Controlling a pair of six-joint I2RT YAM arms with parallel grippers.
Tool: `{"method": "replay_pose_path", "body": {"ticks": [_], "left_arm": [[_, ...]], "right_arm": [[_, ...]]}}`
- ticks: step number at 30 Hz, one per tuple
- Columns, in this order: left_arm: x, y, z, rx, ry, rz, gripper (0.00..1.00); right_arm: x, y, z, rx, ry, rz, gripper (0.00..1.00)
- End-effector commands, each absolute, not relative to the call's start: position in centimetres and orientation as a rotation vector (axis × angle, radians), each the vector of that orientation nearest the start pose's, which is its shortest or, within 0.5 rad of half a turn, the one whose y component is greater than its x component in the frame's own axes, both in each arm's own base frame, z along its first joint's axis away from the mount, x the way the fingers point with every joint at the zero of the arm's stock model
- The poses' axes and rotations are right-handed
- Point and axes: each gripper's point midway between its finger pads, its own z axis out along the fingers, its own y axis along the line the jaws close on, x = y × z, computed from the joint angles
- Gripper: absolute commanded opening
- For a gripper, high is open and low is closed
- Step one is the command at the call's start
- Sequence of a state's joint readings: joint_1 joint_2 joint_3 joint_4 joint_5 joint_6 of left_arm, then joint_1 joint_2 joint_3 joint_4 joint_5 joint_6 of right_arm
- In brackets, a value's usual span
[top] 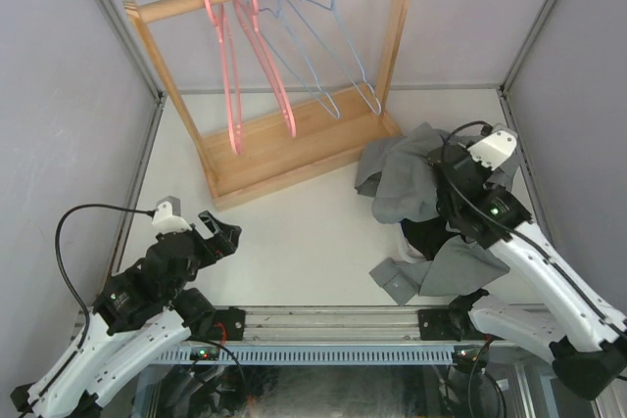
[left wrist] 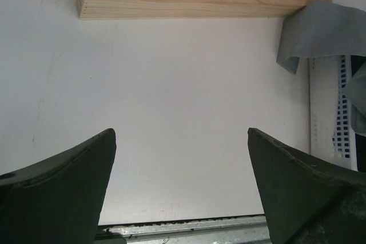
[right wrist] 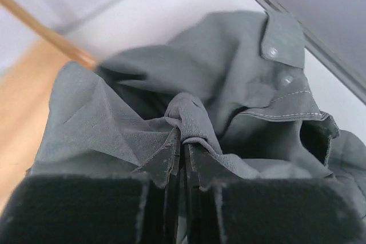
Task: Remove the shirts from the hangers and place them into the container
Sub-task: Place the shirt in the bin.
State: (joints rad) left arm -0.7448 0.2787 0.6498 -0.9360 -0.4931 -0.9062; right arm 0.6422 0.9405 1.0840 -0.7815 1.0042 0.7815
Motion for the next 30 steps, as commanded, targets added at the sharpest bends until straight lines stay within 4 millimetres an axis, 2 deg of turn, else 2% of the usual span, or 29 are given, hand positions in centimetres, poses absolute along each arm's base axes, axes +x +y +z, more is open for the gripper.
{"method": "replay_pose_path", "body": {"ticks": [1, 3, 5, 6, 7, 9, 10, 12, 15, 17, 19, 22, 25, 27, 30], "left_arm": [[16.2, -7.6, 18.0, -0.480, 2.013, -0.529, 1.00], [16.3, -7.9, 18.1, -0.477, 2.007, -0.549, 1.00], [16.3, -7.9, 18.2, -0.476, 2.011, -0.542, 1.00], [16.3, -7.7, 18.3, -0.478, 2.012, -0.531, 1.00], [16.3, -7.6, 18.3, -0.478, 2.016, -0.521, 1.00], [16.3, -7.6, 18.4, -0.472, 2.017, -0.514, 1.00], [16.4, -7.7, 18.4, -0.465, 2.017, -0.516, 1.00], [16.4, -7.8, 18.6, -0.455, 2.019, -0.518, 1.00], [16.3, -7.7, 18.4, -0.455, 2.024, -0.509, 1.00], [16.4, -7.7, 18.2, -0.460, 2.024, -0.511, 1.00], [16.4, -7.8, 18.3, -0.464, 2.018, -0.522, 1.00], [16.5, -7.9, 18.5, -0.464, 2.014, -0.526, 1.00], [16.6, -7.8, 18.6, -0.464, 2.012, -0.515, 1.00], [16.6, -7.6, 18.6, -0.466, 2.012, -0.509, 1.00], [16.4, -7.4, 18.8, -0.475, 2.004, -0.513, 1.00]], "right_arm": [[27.8, 2.1, 20.4, 0.526, 2.046, -0.331, 0.00], [27.1, 1.6, 16.0, 0.528, 2.136, -0.423, 0.02], [26.0, 1.2, 11.6, 0.554, 2.230, -0.494, 0.09], [25.7, 1.2, 10.1, 0.548, 2.276, -0.505, 0.11], [25.5, 1.0, 9.9, 0.600, 2.306, -0.508, 0.11], [25.9, 1.1, 10.9, 0.618, 2.293, -0.482, 0.13], [26.4, 1.4, 12.3, 0.633, 2.267, -0.427, 0.15], [27.3, 1.8, 15.8, 0.634, 2.184, -0.315, 0.21], [28.2, 3.1, 22.1, 0.593, 2.040, -0.097, 0.36], [28.4, 4.9, 24.9, 0.480, 2.005, 0.048, 0.43], [28.3, 6.7, 26.7, 0.381, 1.989, 0.168, 0.49], [28.0, 10.2, 28.4, 0.254, 1.993, 0.342, 0.51], [27.3, 15.1, 28.9, 0.129, 1.992, 0.489, 0.51], [26.8, 18.1, 28.0, 0.089, 1.993, 0.525, 0.50], [26.0, 22.6, 25.5, 0.054, 2.030, 0.588, 0.49]]}}
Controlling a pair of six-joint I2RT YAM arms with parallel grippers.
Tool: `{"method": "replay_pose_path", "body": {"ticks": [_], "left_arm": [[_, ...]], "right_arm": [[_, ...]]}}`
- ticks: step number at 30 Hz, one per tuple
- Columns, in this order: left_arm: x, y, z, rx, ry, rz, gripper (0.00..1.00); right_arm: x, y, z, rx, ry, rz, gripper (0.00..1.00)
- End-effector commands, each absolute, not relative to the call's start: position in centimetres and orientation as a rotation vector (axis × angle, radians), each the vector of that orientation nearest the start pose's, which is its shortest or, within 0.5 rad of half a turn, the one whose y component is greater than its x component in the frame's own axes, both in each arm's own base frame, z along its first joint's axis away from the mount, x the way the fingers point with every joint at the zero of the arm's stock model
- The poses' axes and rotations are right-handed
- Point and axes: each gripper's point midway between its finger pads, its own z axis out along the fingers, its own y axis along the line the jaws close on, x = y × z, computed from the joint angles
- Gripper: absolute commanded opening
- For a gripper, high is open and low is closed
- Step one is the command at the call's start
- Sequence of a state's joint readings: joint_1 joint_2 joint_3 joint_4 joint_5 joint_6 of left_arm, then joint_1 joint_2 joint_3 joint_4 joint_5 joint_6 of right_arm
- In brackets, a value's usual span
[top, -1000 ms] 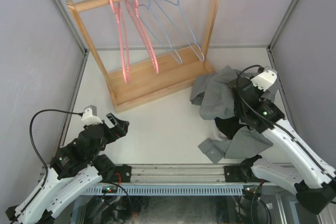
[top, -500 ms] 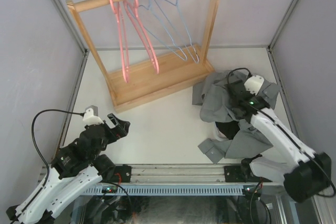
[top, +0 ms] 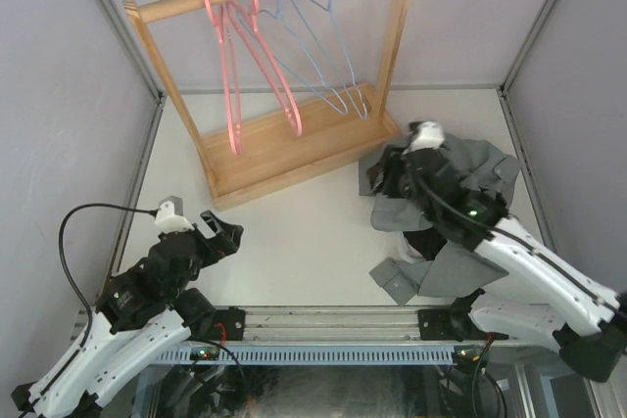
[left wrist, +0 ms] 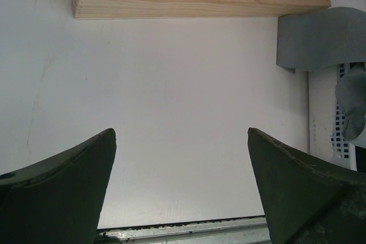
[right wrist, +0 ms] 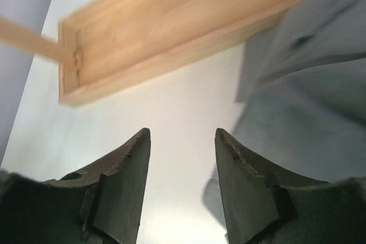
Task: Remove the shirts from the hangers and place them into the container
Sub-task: Place the shirt in the bin.
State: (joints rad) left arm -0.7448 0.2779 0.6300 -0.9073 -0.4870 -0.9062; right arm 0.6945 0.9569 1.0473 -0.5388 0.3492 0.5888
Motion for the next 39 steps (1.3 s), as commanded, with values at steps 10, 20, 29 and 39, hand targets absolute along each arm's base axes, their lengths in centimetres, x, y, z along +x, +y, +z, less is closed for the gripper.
{"method": "replay_pose_path", "body": {"ticks": [10, 20, 29, 39], "left_arm": [[15.4, -5.6, 18.9, -0.529, 1.965, -0.508, 1.00], [15.4, -5.7, 18.9, -0.522, 1.972, -0.503, 1.00], [15.4, -5.7, 18.8, -0.520, 1.974, -0.502, 1.00], [15.3, -5.7, 18.9, -0.514, 1.977, -0.503, 1.00]], "right_arm": [[29.9, 25.6, 14.9, -0.091, 2.196, 0.236, 0.46], [35.6, 23.7, 8.1, -0.135, 2.301, -0.057, 0.55], [38.1, 21.9, 4.6, -0.098, 2.410, -0.128, 0.53], [35.6, 20.7, 0.1, -0.070, 2.571, -0.180, 0.27]]}}
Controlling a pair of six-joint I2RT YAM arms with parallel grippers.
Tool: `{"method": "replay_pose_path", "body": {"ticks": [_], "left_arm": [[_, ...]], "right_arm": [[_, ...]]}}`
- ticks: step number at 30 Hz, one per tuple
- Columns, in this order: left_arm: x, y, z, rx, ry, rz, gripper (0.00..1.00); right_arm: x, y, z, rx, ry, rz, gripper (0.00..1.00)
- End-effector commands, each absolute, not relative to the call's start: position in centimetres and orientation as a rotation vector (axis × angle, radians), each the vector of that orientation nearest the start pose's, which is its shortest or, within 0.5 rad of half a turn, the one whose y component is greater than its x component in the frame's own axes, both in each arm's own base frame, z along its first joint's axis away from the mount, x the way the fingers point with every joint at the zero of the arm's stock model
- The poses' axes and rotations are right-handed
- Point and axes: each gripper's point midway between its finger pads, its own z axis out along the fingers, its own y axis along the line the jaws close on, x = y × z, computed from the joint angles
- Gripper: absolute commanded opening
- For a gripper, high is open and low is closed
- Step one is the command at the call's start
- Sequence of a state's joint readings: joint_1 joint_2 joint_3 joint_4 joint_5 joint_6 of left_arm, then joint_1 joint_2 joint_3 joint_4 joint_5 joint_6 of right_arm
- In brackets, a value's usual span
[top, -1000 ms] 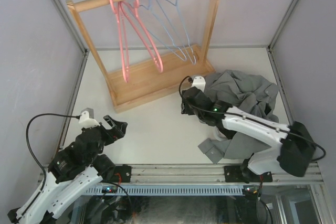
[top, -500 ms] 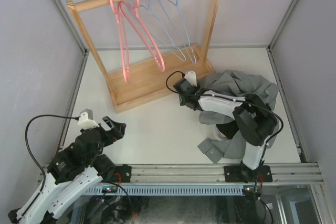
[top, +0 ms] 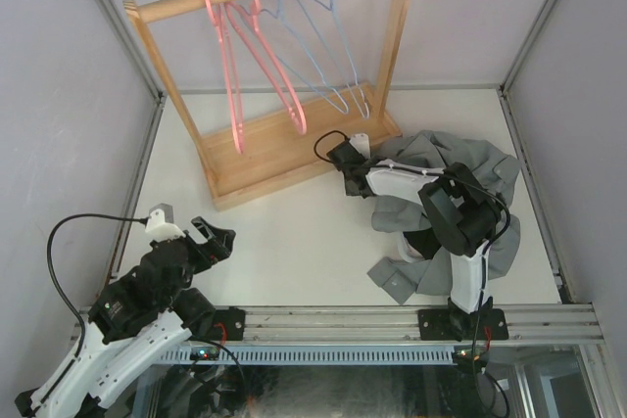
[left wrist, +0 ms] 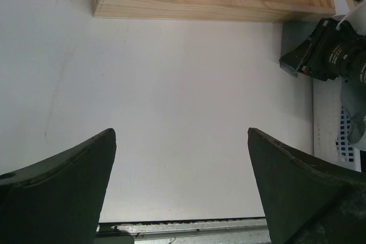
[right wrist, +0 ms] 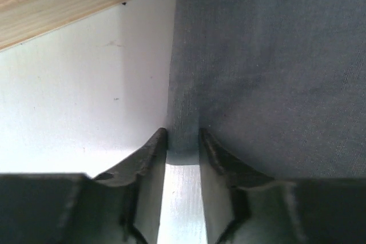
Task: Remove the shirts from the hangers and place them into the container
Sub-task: Place the shirt in the bin.
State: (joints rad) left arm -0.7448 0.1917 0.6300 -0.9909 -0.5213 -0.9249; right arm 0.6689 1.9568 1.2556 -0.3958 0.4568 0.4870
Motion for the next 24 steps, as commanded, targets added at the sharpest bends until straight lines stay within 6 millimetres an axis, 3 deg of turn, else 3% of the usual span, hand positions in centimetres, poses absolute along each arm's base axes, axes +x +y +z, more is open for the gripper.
{"method": "replay_pose_path", "body": {"ticks": [1, 5, 8, 10, 12, 17, 20, 24], "left_arm": [[15.3, -5.7, 18.9, -0.514, 1.976, -0.504, 1.00], [15.3, -5.7, 18.9, -0.516, 1.972, -0.508, 1.00], [15.3, -5.8, 18.8, -0.511, 1.981, -0.506, 1.00], [15.3, -5.9, 18.8, -0.507, 1.988, -0.502, 1.00], [15.3, -5.9, 18.8, -0.506, 1.989, -0.500, 1.00], [15.3, -5.8, 18.8, -0.516, 1.978, -0.505, 1.00], [15.4, -5.8, 18.8, -0.515, 1.977, -0.508, 1.00], [15.4, -6.0, 18.7, -0.505, 1.991, -0.499, 1.00]], "right_arm": [[35.7, 20.5, 0.2, -0.059, 2.564, -0.179, 0.25], [36.6, 20.4, 2.3, -0.047, 2.502, -0.166, 0.00], [37.2, 21.6, 5.1, -0.060, 2.439, -0.082, 0.00], [37.2, 22.5, 8.7, -0.068, 2.364, -0.019, 0.00], [37.1, 22.3, 13.6, 0.000, 2.254, 0.030, 0.00], [35.2, 18.7, 23.2, 0.186, 2.038, 0.163, 0.00], [34.1, 15.6, 26.3, 0.271, 1.956, 0.149, 0.00], [32.4, 10.9, 27.9, 0.399, 1.897, 0.086, 0.00]]}}
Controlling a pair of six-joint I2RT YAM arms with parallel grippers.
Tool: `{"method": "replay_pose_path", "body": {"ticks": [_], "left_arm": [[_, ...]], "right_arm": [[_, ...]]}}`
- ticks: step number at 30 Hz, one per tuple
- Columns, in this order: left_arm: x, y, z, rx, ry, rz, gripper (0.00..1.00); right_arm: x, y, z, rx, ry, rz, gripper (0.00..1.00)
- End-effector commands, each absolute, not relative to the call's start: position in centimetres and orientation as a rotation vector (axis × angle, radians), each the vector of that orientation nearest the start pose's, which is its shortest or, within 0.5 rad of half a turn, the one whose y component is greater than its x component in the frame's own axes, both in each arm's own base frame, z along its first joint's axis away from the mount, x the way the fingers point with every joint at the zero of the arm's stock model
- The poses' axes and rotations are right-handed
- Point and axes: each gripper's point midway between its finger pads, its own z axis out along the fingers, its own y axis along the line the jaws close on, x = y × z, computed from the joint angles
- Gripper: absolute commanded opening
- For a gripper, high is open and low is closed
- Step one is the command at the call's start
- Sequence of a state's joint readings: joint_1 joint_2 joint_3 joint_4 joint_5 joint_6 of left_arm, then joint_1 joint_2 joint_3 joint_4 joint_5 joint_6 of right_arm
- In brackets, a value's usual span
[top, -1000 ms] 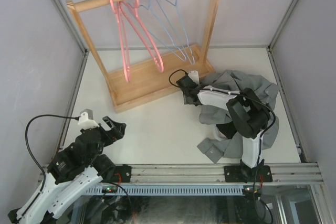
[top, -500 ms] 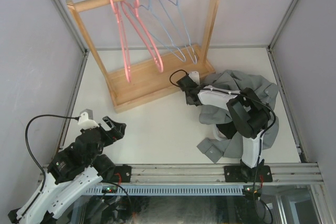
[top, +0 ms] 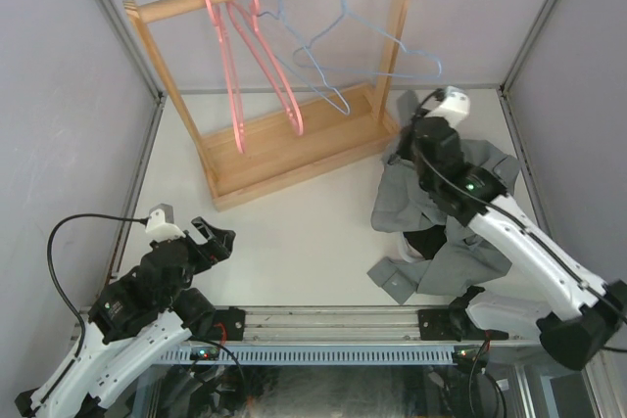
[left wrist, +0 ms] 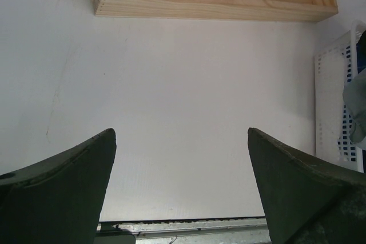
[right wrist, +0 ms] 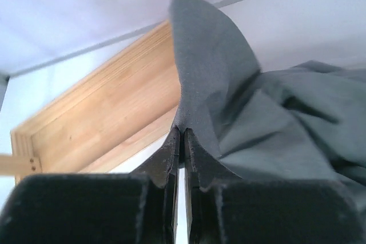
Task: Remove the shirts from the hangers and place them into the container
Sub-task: Place the shirt in the bin.
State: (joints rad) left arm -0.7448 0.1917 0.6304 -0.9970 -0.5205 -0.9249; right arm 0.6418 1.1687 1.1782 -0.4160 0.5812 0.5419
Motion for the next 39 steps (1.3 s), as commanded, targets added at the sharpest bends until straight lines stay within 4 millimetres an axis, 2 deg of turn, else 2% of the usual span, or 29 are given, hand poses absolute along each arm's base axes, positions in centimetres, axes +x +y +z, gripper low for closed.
{"method": "replay_pose_path", "body": {"ticks": [1, 4, 8, 13, 16, 17, 18, 19, 21, 24, 27, 29, 33, 35, 39], "left_arm": [[15.4, -6.1, 18.6, -0.504, 1.995, -0.500, 1.00], [15.5, -6.3, 18.4, -0.493, 2.003, -0.500, 1.00], [15.6, -6.5, 18.4, -0.487, 2.009, -0.495, 1.00], [15.6, -6.4, 18.4, -0.485, 2.009, -0.493, 1.00], [15.6, -6.3, 18.5, -0.490, 2.001, -0.492, 1.00], [15.6, -6.2, 18.5, -0.493, 1.997, -0.493, 1.00], [15.6, -6.2, 18.6, -0.492, 1.995, -0.492, 1.00], [15.6, -6.2, 18.6, -0.489, 1.993, -0.494, 1.00], [15.6, -6.2, 18.7, -0.482, 1.995, -0.488, 1.00], [15.6, -6.2, 18.6, -0.477, 2.004, -0.477, 1.00], [15.7, -6.3, 18.6, -0.478, 2.001, -0.480, 1.00], [15.9, -6.4, 18.6, -0.477, 1.997, -0.487, 1.00], [16.0, -6.7, 18.6, -0.470, 2.001, -0.491, 1.00], [16.0, -6.8, 18.6, -0.465, 2.003, -0.491, 1.00], [16.1, -6.9, 18.6, -0.455, 2.008, -0.488, 1.00]], "right_arm": [[32.1, 9.9, 27.9, 0.419, 1.892, 0.072, 0.00], [30.9, 7.3, 27.8, 0.489, 1.890, 0.031, 0.00], [29.2, 5.5, 27.0, 0.523, 1.893, 0.000, 0.00], [26.1, 1.3, 24.8, 0.670, 1.911, -0.123, 0.00], [24.9, 1.2, 22.0, 0.632, 2.037, -0.118, 0.05], [24.4, 1.4, 21.1, 0.625, 2.088, -0.104, 0.09], [24.0, 1.8, 20.4, 0.605, 2.138, -0.085, 0.20], [23.4, 1.9, 20.1, 0.599, 2.171, -0.079, 0.22], [22.2, 1.8, 21.2, 0.630, 2.167, -0.050, 0.26], [21.2, 3.5, 24.9, 0.517, 2.088, 0.134, 0.41], [19.3, 6.3, 28.7, 0.347, 2.030, 0.386, 0.43], [17.9, 8.0, 29.4, 0.241, 2.044, 0.506, 0.44], [14.5, 12.2, 28.0, -0.025, 2.157, 0.733, 0.43], [13.2, 13.4, 26.1, -0.101, 2.221, 0.786, 0.43], [10.8, 15.5, 21.4, -0.258, 2.338, 0.769, 0.44]]}}
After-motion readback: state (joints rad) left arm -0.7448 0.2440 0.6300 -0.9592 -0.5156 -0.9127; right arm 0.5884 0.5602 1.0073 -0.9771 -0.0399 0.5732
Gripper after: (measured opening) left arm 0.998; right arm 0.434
